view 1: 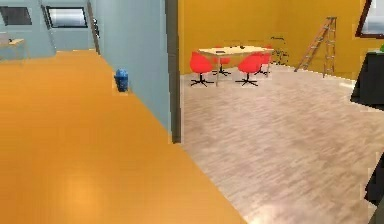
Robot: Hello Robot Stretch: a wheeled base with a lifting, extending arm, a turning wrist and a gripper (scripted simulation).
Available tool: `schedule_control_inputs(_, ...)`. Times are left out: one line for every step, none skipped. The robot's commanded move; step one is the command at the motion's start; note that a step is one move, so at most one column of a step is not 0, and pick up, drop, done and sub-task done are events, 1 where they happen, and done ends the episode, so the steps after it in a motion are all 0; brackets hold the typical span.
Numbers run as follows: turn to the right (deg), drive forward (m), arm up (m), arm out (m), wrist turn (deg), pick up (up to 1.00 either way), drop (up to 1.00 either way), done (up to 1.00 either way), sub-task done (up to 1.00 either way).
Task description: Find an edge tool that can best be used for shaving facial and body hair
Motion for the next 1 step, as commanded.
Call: schedule_control_inputs(3.0, 0.00, 0.00, 0.00, 0.0, 0.00, 0.00, 0.00, 0.00)
